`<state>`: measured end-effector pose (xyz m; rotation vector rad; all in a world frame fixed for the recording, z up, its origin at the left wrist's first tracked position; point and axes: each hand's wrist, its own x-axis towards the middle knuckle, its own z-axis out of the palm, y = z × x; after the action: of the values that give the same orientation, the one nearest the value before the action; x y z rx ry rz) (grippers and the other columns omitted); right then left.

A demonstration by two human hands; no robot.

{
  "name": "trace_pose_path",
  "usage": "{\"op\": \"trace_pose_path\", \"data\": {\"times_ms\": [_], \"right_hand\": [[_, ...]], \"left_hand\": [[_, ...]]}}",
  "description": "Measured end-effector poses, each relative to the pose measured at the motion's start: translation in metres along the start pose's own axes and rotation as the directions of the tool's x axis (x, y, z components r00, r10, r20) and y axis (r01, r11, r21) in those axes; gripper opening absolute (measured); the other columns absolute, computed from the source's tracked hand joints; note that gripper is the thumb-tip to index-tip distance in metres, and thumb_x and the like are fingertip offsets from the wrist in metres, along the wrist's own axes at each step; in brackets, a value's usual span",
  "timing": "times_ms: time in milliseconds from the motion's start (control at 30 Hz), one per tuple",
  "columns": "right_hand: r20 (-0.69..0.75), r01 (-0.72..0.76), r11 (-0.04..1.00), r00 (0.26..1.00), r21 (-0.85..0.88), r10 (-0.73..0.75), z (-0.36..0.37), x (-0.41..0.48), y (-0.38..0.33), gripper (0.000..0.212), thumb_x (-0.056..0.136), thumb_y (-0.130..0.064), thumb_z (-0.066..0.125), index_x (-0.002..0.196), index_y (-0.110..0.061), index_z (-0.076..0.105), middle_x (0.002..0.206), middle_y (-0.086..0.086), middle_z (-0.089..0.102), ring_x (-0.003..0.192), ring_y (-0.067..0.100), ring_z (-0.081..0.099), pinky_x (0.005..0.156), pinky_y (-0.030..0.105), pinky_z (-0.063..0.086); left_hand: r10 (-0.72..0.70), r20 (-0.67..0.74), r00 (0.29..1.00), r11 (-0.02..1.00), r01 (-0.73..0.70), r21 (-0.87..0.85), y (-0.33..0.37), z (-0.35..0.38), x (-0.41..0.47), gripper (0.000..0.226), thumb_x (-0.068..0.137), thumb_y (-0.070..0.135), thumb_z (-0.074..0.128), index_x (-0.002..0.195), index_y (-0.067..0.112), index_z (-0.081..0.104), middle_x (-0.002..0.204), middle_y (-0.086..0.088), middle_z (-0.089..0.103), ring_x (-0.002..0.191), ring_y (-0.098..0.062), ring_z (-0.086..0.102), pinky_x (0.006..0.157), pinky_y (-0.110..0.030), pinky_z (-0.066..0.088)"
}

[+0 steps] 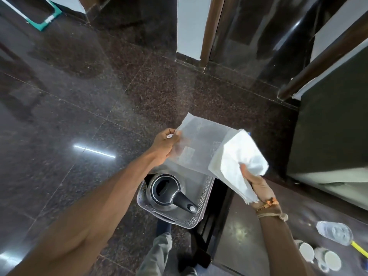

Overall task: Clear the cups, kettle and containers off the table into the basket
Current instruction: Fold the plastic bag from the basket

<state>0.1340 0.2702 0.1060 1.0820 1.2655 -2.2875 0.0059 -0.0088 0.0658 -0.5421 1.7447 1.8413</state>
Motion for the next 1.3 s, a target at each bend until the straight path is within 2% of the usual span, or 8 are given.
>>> {"op": "trace_pose_path", "data": {"times_ms": [133, 200, 400, 533, 733, 967, 1200, 1300], "right_hand": [[-0.022, -0.028, 0.995, 0.999, -0.098, 0.026, 0.027, 0.036, 0.011, 0.04, 0.086, -0.016, 0.07, 0.124, -0.004, 0.064, 0.119, 0.013, 0.071, 0.103, 0.029, 0.071, 0.079, 0.041, 0.061], [-0.061, -0.041, 0.991, 0.998, -0.131, 0.033, 0.032, 0.056, 0.022, 0.045, 0.082, -0.013, 0.073, 0.125, -0.004, 0.063, 0.121, 0.014, 0.07, 0.108, 0.034, 0.068, 0.082, 0.05, 0.059], [-0.271, -0.13, 0.952, 0.961, -0.278, 0.052, 0.047, 0.106, 0.062, 0.033, 0.081, -0.005, 0.078, 0.111, 0.001, 0.067, 0.115, 0.018, 0.071, 0.102, 0.037, 0.069, 0.089, 0.06, 0.054], [-0.361, -0.162, 0.92, 0.932, -0.356, 0.024, 0.048, 0.128, 0.081, 0.022, 0.077, -0.009, 0.082, 0.093, -0.005, 0.067, 0.109, 0.016, 0.071, 0.098, 0.035, 0.069, 0.088, 0.055, 0.056], [-0.414, -0.158, 0.873, 0.909, -0.462, -0.054, 0.053, 0.142, 0.086, 0.033, 0.082, -0.014, 0.08, 0.107, 0.001, 0.064, 0.102, 0.013, 0.067, 0.088, 0.029, 0.064, 0.08, 0.039, 0.053], [-0.428, -0.212, 0.792, 0.901, -0.572, -0.068, 0.054, 0.149, 0.089, 0.024, 0.083, -0.014, 0.079, 0.098, -0.004, 0.063, 0.105, 0.017, 0.069, 0.087, 0.029, 0.064, 0.088, 0.043, 0.055], [-0.518, -0.15, 0.863, 0.843, -0.483, -0.144, 0.053, 0.102, 0.067, 0.027, 0.086, -0.018, 0.076, 0.103, -0.001, 0.065, 0.105, 0.015, 0.068, 0.087, 0.028, 0.063, 0.08, 0.037, 0.053], [-0.359, 0.007, 0.951, 0.925, -0.309, -0.124, 0.052, 0.056, 0.042, 0.013, 0.083, -0.008, 0.077, 0.092, -0.003, 0.069, 0.112, 0.02, 0.071, 0.09, 0.034, 0.069, 0.084, 0.051, 0.057]], "left_hand": [[0.032, -0.113, 0.993, 0.996, -0.022, 0.085, -0.006, -0.01, 0.014, 0.017, 0.091, 0.032, 0.067, 0.098, 0.016, 0.065, 0.096, -0.015, 0.071, 0.065, -0.019, 0.058, 0.045, -0.02, 0.039], [0.105, -0.196, 0.975, 0.953, -0.042, 0.299, -0.018, -0.022, 0.027, 0.021, 0.093, 0.03, 0.064, 0.101, 0.01, 0.067, 0.087, -0.005, 0.069, 0.067, -0.013, 0.058, 0.051, -0.02, 0.045], [0.14, -0.147, 0.979, 0.579, 0.04, 0.814, -0.044, -0.054, 0.053, 0.021, 0.087, 0.025, 0.066, 0.107, 0.017, 0.066, 0.104, -0.001, 0.072, 0.094, -0.02, 0.067, 0.082, -0.032, 0.053], [0.243, -0.053, 0.969, 0.509, -0.081, 0.857, -0.052, -0.056, 0.061, 0.043, 0.082, 0.021, 0.074, 0.121, 0.011, 0.061, 0.107, -0.005, 0.068, 0.098, -0.023, 0.064, 0.088, -0.039, 0.051], [0.252, 0.159, 0.955, 0.359, -0.244, 0.901, -0.062, -0.056, 0.072, 0.062, 0.082, 0.019, 0.076, 0.137, 0.009, 0.049, 0.124, -0.013, 0.056, 0.116, -0.028, 0.055, 0.101, -0.039, 0.044], [0.238, 0.222, 0.945, 0.2, -0.271, 0.941, -0.069, -0.057, 0.067, 0.048, 0.089, 0.019, 0.068, 0.133, 0.01, 0.053, 0.123, -0.012, 0.047, 0.114, -0.026, 0.054, 0.099, -0.041, 0.05], [0.28, 0.164, 0.946, 0.35, -0.26, 0.9, -0.047, -0.049, 0.051, 0.04, 0.094, 0.034, 0.061, 0.129, 0.015, 0.057, 0.122, -0.007, 0.052, 0.111, -0.022, 0.055, 0.096, -0.039, 0.048], [0.16, 0.197, 0.967, 0.6, -0.254, 0.759, -0.016, -0.023, 0.034, 0.056, 0.088, 0.055, 0.062, 0.129, 0.016, 0.058, 0.122, 0.0, 0.063, 0.107, -0.015, 0.062, 0.088, -0.028, 0.049]]}}
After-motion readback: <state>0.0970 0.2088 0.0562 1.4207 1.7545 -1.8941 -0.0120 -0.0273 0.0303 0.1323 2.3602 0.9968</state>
